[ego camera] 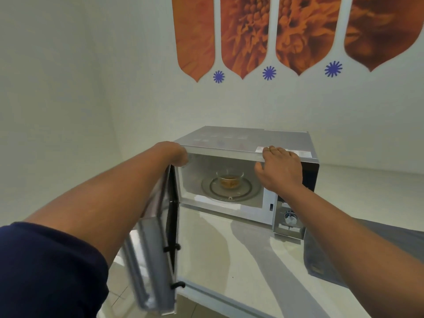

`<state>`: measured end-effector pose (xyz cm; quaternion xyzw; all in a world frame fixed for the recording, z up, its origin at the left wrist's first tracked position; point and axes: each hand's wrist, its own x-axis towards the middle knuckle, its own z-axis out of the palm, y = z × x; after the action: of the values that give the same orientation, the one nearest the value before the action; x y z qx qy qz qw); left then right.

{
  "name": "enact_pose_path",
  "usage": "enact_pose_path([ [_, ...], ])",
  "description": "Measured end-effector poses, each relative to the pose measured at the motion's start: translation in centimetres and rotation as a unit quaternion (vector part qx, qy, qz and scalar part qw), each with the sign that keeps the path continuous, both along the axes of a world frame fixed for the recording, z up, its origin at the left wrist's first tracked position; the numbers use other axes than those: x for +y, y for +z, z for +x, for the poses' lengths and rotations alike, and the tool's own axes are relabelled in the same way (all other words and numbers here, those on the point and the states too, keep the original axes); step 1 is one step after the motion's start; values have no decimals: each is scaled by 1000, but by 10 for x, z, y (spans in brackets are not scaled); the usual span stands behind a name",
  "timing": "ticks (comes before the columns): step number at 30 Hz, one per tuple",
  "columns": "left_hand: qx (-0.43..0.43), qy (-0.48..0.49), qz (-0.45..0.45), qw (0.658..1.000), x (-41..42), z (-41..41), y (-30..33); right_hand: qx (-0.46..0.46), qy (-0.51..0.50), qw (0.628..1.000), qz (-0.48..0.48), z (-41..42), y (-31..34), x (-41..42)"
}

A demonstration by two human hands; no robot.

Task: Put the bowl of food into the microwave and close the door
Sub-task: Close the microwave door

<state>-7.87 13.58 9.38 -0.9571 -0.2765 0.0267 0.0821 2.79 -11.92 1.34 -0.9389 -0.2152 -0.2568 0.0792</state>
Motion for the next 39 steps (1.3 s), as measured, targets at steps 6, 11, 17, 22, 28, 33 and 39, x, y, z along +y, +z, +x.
enact_pose_path([
  [6, -6, -61, 21, 998, -10, 14, -7, 10, 15, 1000, 16, 2, 0, -1],
  [11, -49, -82, -4, 995, -18, 31, -11, 6, 36, 999, 34, 4, 2, -5],
  [17, -68, -57, -81, 993, -18, 51, -24, 26, 65, 994, 80, 9, 15, -11],
  [22, -200, -134, -93, 966, -26, 63, -36, 72, 84, 984, 140, 14, 20, -15],
  [28, -238, -325, -88, 911, -50, 74, -54, 62, 37, 988, 139, 16, 27, -24],
  [33, -270, -385, -79, 879, -60, 84, -63, 44, 28, 995, 89, 13, 18, -47],
  [39, -278, -451, -70, 845, -79, 83, -65, 11, 37, 997, 65, 7, 4, -54],
])
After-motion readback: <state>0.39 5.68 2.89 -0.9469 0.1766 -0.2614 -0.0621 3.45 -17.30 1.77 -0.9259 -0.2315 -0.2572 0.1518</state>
